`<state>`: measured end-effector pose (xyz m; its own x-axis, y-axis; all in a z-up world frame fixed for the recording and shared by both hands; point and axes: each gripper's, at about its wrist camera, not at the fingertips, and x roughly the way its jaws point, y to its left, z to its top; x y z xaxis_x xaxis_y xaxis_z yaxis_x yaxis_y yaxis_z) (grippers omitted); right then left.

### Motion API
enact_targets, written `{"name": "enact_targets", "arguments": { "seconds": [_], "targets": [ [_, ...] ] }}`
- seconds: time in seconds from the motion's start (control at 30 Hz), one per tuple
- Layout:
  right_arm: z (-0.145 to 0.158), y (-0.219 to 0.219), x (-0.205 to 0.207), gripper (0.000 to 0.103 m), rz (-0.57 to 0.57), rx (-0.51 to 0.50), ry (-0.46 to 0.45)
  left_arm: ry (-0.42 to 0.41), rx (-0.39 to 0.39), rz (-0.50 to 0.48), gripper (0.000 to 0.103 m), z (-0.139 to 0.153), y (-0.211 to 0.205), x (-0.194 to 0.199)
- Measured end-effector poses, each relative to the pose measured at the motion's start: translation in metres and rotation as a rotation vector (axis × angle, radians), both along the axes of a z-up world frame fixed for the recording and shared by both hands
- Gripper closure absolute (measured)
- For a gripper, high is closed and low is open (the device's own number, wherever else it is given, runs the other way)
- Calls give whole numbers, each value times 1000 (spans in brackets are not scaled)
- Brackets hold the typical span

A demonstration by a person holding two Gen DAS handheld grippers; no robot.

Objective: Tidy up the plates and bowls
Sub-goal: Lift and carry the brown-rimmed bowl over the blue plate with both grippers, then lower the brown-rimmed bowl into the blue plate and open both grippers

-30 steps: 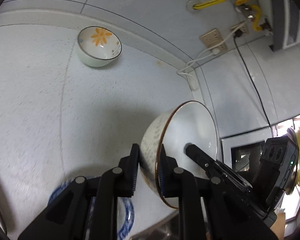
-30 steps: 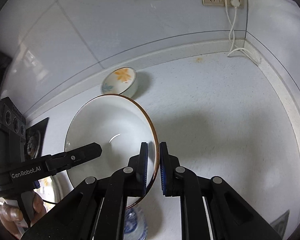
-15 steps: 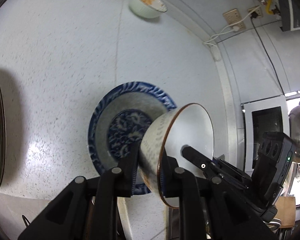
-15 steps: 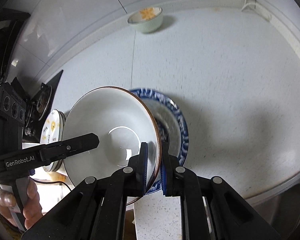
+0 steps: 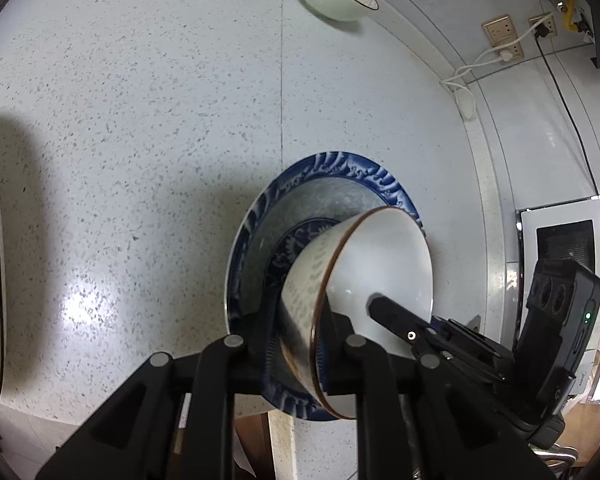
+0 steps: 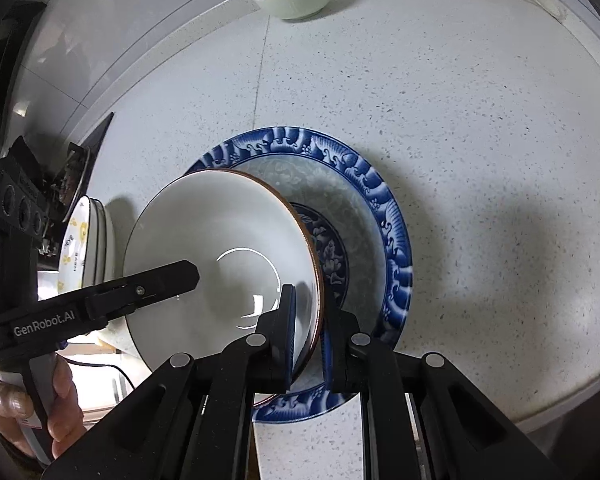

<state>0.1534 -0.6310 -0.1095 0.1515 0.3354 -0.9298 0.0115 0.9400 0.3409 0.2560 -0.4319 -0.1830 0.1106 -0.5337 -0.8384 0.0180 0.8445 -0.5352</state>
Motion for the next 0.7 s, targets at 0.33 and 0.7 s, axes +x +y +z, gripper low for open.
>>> {"name": "enact_targets", "arguments": {
  "seconds": [0.33,0.7],
  "targets": [
    [0,-6,-3,92,-3,-17,-8,-17,6,-33,88,-3,-10,10],
    [0,1,2,92,11,-18,-19,-43,30,-39,88,-1,-6,12]
  ]
}}
